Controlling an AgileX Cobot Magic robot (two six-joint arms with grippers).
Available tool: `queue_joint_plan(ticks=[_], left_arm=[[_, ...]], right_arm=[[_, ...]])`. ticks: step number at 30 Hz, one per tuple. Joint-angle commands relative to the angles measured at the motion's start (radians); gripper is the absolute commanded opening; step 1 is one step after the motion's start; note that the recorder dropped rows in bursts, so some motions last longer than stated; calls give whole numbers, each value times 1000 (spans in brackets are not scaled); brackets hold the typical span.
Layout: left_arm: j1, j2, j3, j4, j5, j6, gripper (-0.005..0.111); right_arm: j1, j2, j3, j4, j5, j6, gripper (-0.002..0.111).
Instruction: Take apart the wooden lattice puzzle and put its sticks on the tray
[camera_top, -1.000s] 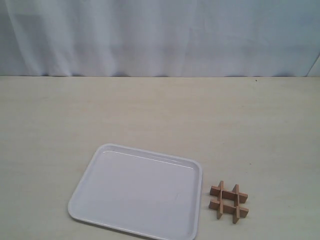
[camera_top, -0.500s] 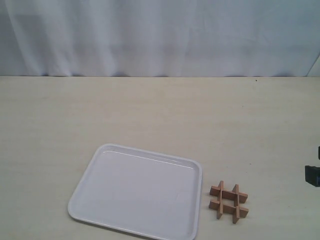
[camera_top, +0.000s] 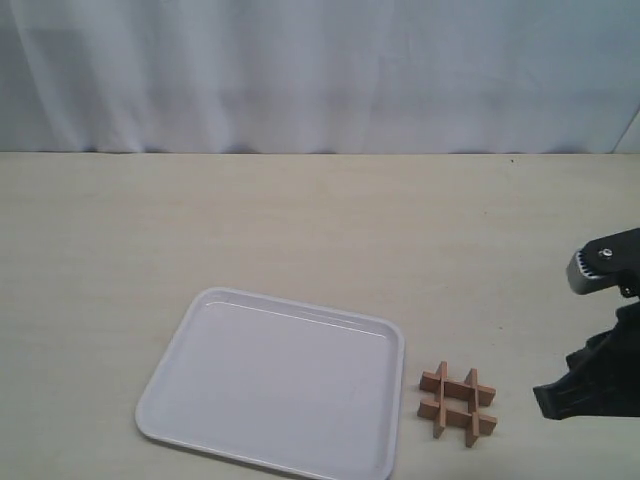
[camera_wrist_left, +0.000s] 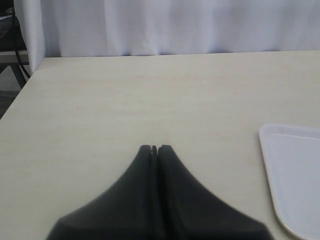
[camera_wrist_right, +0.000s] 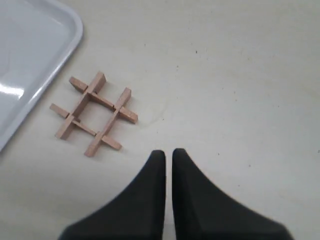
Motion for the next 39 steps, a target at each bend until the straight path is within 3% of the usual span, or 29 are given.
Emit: queue_joint_plan(ticks=[1,6,11,15,19,23,28,31,39], left_arm=[[1,-1,2,3,-9,1,0],[1,-1,2,3,-9,1,0],[1,-1,2,3,-9,1,0],[1,-1,2,3,-9,1,0],[1,-1,2,3,-9,1,0],[1,-1,2,3,-9,1,0],[1,-1,2,3,-9,1,0],[1,-1,2,3,-9,1,0],[1,-1,2,3,-9,1,0]], right_arm=[[5,90,-31,0,60,-6,5],[5,214,-64,46,83,-6,10],[5,307,-123,201,112,-23,27],[5,377,-124,367,140,-184,38],[10,405,-124,435,157,-239,38],[77,408,-124,428,129,-233,38],[168,410,-124,284,5,-56,38],[179,410,-120,213,-3,40,38],[179,410,-108,234,-1,42,38]])
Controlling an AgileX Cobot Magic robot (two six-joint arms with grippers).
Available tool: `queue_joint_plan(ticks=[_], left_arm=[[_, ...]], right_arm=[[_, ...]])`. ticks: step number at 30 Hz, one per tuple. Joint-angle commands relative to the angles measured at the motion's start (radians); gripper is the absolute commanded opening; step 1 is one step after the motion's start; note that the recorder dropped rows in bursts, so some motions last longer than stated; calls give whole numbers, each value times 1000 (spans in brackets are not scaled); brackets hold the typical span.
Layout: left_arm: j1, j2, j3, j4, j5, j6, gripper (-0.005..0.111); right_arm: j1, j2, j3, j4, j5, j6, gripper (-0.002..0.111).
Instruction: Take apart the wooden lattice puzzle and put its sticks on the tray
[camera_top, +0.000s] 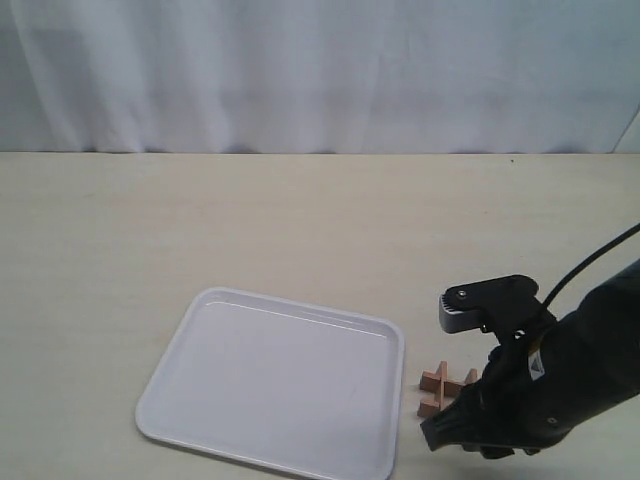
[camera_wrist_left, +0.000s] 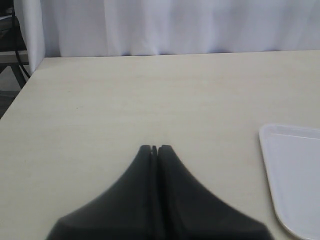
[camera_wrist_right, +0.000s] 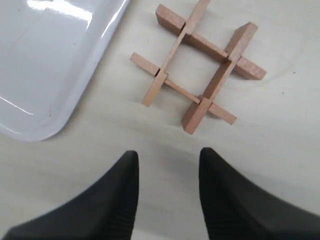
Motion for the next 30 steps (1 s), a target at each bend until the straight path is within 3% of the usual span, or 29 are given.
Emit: queue_joint_plan(ticks=[1,16,30], left_arm=[[1,-1,2,3,-9,1,0],[1,-1,2,3,-9,1,0],[1,-1,2,3,-9,1,0]], right_arm=[[2,3,4,10,-10,7,38],[2,5,4,19,-57,69,38],[2,149,4,16,-63,90,38]])
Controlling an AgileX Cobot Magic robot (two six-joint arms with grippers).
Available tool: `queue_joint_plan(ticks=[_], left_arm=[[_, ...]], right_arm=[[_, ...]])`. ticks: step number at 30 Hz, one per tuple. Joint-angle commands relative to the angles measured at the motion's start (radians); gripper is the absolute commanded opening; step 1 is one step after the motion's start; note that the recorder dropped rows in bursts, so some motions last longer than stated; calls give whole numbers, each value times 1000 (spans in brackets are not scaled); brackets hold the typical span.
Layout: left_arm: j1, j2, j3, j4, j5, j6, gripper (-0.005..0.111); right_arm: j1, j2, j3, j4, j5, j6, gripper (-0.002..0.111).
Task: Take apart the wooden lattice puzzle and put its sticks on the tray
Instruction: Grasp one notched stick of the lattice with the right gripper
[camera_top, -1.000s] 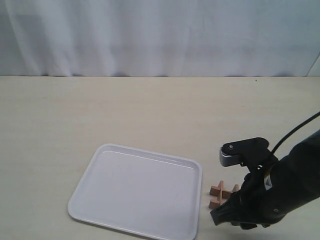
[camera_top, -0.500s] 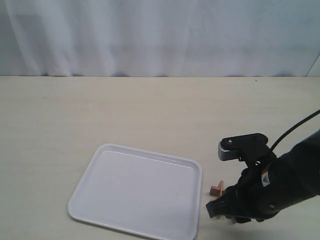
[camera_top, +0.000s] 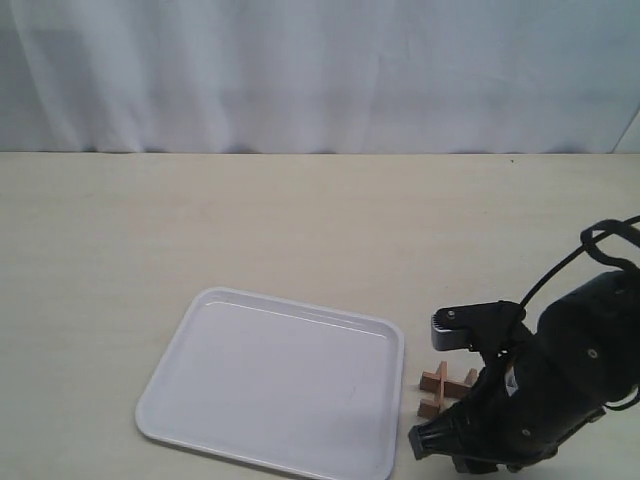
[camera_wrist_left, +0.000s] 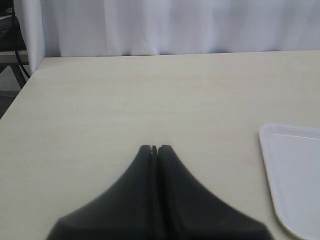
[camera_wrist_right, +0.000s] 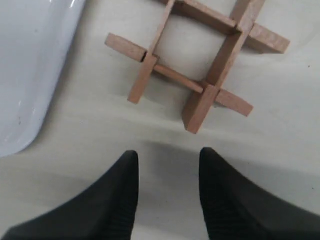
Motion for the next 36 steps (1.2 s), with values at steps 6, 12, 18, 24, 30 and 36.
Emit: queue_joint_plan(ticks=[6,12,18,24,30,36], left_arm=[[1,-1,2,3,-9,1,0],[1,-1,2,3,-9,1,0],[1,-1,2,3,-9,1,0],[1,-1,2,3,-9,1,0],[1,-1,2,3,-9,1,0],[1,-1,2,3,-9,1,0]], right_arm=[[0,29,4,-42,-76,74,38],[0,29,4,-193,-70,263,38],[0,56,4,-208,-74,307,38],[0,96,4,-208,-74,323,18],[0,96,4,-218,-97,323,12],[0,96,2,-221,-107,323,12]])
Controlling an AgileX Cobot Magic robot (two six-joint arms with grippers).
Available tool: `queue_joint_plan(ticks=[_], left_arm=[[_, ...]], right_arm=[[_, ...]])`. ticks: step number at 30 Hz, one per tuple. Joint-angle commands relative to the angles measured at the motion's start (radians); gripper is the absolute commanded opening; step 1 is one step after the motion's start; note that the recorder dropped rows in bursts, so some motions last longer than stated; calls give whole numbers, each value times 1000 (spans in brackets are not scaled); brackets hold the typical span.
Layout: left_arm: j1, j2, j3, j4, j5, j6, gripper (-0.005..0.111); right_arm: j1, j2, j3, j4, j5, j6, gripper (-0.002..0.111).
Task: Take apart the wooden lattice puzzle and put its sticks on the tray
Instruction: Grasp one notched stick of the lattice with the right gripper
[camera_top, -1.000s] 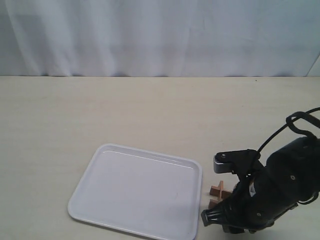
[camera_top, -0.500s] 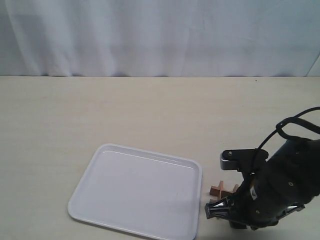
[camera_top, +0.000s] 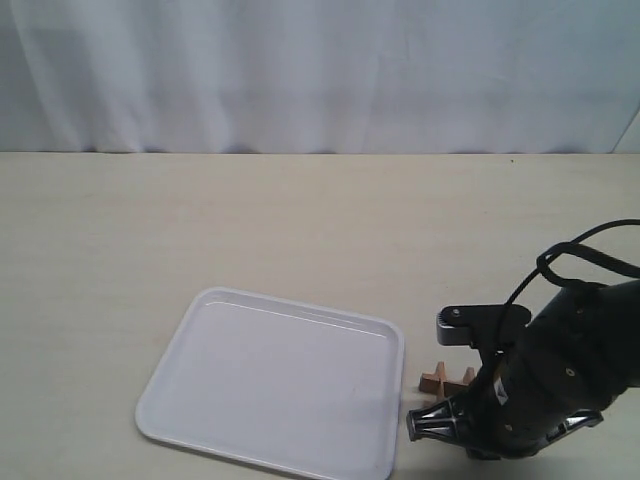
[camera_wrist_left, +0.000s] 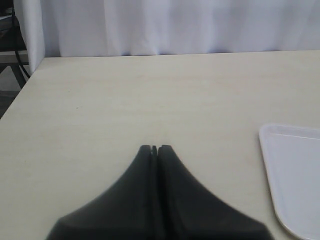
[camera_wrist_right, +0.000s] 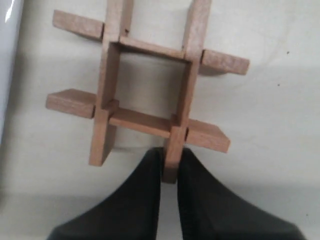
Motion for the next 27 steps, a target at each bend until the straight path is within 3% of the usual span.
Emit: queue_joint_plan(ticks=[1,9,27], left_arm=[[1,-1,2,3,-9,1,0],[1,-1,2,3,-9,1,0],[1,-1,2,3,-9,1,0]], right_arm=[[0,0,2,-13,-13,2,12],[0,0,2,-35,-18,4,4],[0,-101,1,-88,13,-4,4]])
